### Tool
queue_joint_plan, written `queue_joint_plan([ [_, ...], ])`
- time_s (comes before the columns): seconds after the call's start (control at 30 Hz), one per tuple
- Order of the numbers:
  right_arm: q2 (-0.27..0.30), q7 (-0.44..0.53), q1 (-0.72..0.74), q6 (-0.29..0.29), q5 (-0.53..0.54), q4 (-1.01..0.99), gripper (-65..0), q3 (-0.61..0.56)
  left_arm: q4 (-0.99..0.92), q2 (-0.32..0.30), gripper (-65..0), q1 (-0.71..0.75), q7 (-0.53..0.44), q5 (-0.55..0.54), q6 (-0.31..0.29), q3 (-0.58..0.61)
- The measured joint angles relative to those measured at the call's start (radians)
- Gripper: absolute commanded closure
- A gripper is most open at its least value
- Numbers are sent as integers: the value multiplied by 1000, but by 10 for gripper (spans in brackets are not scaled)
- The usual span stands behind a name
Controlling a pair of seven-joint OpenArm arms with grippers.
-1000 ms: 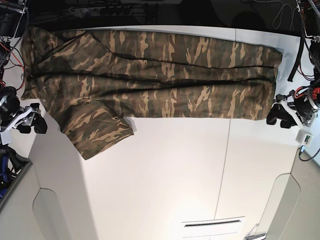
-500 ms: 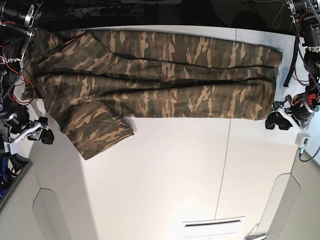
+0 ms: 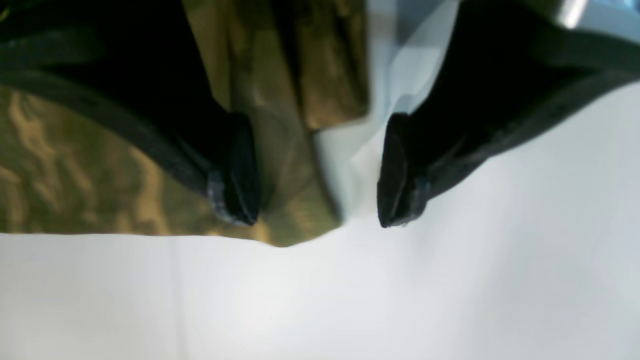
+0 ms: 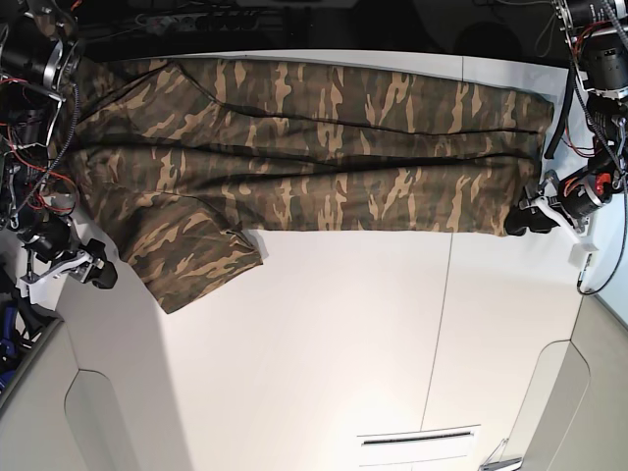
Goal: Fold the T-shirt properly
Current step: 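Grasp the hem edge with both grippers and fold it over again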
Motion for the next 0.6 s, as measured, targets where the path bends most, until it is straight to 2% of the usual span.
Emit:
queue_joint_plan([
  [0.23,-39,18,13,11,7,0,-401,-114,0,3,-407,-3,52,-32,-6,0],
  [0.3,-43,24,13,11,12,1,-401,-145,0,1,-377,-3,87,-61,-6,0],
  [0.5,-71,33,15,11,19,3,-396,-197,-1,3,-82,-2,120,-68,-6,0],
  [0.53,-78,33,16,11,20,4,-369,-200,-2,3,-49,0,121,-68,-7,0],
  [0.6,-84,28,16,11,19,4,-265,-201,-2,4,-10,0,124,-68,-6,0],
])
